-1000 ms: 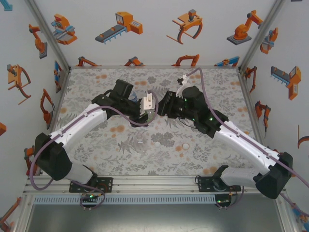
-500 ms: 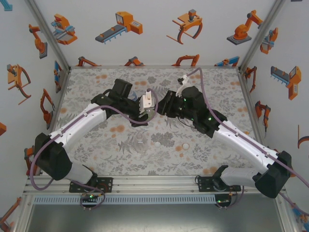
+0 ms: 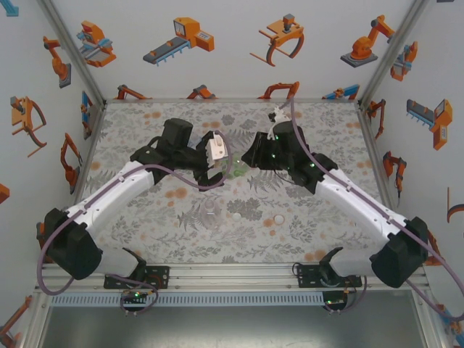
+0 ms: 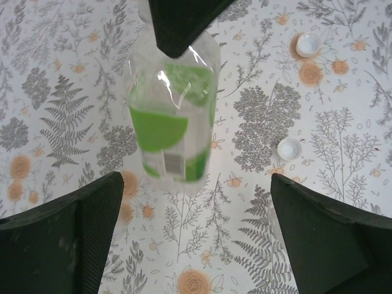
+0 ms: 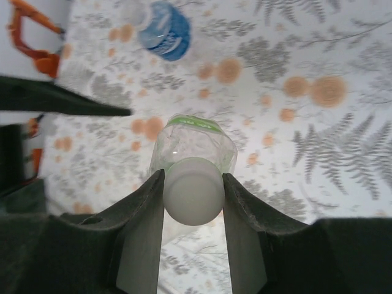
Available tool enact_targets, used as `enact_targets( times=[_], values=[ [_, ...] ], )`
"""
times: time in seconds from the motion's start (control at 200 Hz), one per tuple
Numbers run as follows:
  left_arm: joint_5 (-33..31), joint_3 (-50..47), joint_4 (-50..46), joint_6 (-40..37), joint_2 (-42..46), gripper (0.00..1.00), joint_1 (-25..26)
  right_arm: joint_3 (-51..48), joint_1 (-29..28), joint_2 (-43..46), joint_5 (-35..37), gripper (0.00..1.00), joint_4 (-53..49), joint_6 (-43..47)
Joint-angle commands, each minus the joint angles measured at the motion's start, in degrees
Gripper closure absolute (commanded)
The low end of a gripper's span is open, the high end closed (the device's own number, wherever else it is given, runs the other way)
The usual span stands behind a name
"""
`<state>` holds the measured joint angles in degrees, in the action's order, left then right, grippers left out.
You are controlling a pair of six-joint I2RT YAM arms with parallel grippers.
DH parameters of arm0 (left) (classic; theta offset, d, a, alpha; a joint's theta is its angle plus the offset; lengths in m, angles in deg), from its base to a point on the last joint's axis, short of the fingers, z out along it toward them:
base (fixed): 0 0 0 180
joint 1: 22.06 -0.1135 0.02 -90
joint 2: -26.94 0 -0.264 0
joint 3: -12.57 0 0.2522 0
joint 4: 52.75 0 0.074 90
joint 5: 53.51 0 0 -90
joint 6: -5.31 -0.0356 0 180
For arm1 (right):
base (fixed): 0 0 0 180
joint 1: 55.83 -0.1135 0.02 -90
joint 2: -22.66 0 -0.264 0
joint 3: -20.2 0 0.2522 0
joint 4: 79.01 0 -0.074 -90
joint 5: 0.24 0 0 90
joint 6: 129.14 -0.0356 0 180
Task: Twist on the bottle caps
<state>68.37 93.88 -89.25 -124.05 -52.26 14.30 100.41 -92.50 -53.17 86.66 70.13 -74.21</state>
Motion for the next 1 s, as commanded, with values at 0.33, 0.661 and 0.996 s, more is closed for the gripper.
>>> enact_targets(
  times=[0.33, 0.661, 0.996],
  values=[
    [-15.4, -0.4, 9.7, 16.5, 2.7, 0.03, -2.9, 20.3, 10.6, -19.8, 6.9, 0.8, -12.4, 19.7],
    [-20.1, 1.8, 8.5, 22.8, 2.6, 0.03, -5.5, 32.9, 12.7, -33.1, 9.4, 0.79, -17.6, 25.6],
    [-21.9, 2.0, 7.5, 22.6, 3.1, 0.03, -5.8, 37.9, 13.2, -37.4, 7.9, 0.61, -22.4, 26.4]
  ],
)
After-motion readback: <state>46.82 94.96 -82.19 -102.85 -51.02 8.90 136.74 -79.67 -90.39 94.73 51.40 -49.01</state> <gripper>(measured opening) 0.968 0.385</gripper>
